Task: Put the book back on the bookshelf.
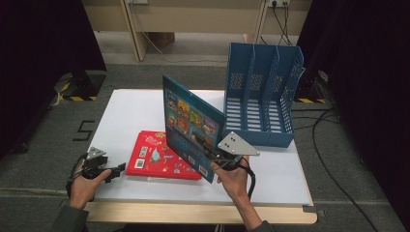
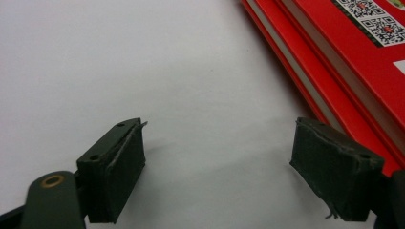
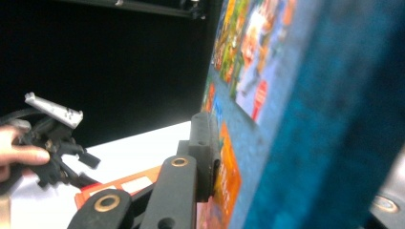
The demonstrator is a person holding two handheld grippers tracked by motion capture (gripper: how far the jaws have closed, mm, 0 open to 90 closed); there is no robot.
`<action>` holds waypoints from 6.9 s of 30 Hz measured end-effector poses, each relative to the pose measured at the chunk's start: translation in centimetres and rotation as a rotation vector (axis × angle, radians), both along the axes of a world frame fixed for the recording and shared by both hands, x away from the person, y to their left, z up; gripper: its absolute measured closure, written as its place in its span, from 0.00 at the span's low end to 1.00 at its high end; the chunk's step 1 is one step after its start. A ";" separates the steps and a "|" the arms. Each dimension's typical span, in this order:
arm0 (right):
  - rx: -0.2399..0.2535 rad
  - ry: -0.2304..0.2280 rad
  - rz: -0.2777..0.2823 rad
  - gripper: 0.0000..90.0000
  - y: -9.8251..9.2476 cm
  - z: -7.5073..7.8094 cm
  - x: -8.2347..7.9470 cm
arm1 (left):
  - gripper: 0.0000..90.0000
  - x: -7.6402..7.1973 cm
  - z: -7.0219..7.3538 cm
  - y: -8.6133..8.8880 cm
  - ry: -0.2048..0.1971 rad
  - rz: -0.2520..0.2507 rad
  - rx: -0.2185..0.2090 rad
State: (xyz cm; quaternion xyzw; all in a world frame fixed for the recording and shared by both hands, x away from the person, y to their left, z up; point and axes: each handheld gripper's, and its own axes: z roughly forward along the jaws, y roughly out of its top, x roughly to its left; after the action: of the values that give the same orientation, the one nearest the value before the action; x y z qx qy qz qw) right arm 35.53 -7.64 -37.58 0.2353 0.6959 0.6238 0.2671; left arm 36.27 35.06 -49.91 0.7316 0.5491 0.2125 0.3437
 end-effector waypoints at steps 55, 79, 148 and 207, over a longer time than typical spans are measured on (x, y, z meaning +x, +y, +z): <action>0.040 0.116 0.044 0.90 0.9 -4.4 0.2 | 0.20 -0.2 0.0 -0.1 -0.007 -0.003 0.000; 0.074 0.143 0.008 0.92 -0.3 -2.5 1.0 | 0.20 -0.2 0.1 -0.1 -0.004 -0.005 0.002; 0.237 0.038 -0.615 0.92 -8.6 4.0 13.1 | 0.19 -0.1 -0.2 -0.1 0.002 -0.006 0.005; 0.126 0.240 -0.499 0.65 -4.9 -1.1 13.5 | 0.18 -0.1 -0.2 -0.4 0.007 -0.012 0.019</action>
State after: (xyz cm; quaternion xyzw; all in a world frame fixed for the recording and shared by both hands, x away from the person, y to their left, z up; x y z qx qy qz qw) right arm 49.03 -12.49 -38.66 0.4873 0.6031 0.5485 0.3129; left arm 36.22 34.64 -50.07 0.7389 0.5438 0.2132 0.3359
